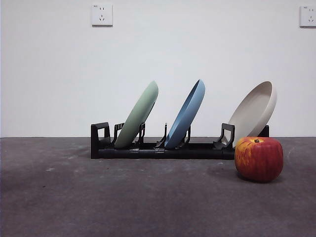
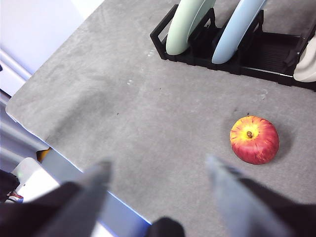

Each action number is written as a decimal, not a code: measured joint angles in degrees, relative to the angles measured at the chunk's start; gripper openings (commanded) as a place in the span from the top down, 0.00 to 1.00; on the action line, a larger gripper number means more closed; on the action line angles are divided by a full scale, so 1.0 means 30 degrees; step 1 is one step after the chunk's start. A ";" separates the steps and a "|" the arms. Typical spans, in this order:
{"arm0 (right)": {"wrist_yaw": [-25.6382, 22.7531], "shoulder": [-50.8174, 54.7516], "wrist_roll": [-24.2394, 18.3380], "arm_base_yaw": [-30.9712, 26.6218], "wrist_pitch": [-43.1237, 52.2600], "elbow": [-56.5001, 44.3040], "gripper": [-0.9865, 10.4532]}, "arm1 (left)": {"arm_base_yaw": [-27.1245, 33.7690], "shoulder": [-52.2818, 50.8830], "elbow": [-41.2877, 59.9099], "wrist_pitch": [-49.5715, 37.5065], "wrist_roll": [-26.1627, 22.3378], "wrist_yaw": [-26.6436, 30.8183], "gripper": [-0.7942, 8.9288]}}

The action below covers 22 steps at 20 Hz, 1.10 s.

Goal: Take the green plate from the plate rack,put the plate on the table,take the apple from the table,put the apple in the plate

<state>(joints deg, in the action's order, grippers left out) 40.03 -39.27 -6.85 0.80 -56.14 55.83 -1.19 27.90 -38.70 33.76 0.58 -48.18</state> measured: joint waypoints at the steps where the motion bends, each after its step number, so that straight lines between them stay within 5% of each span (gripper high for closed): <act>1: 0.0000 -0.0058 0.0000 0.0000 0.0000 0.0000 0.31 | -0.0044 0.0000 0.0000 -0.0204 0.0000 0.0000 0.32; 11: 0.0029 -0.0459 0.0087 0.0000 -0.0022 0.0000 0.31 | -0.1399 0.2441 -0.0109 -0.4495 0.0648 0.1406 0.32; 17: 0.0029 -0.0554 0.0211 0.0000 -0.0022 0.0000 0.31 | -0.3796 0.8466 -0.3490 -0.6601 0.1137 0.4422 0.33; 22: 0.0029 -0.0554 0.0211 0.0000 -0.0022 0.0000 0.31 | -0.5581 1.4265 -0.7686 -0.8029 -0.0066 0.7366 0.34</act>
<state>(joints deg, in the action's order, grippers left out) 40.12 -40.93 -6.22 0.80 -56.21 55.83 -17.93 70.70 -61.76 9.67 0.38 -26.09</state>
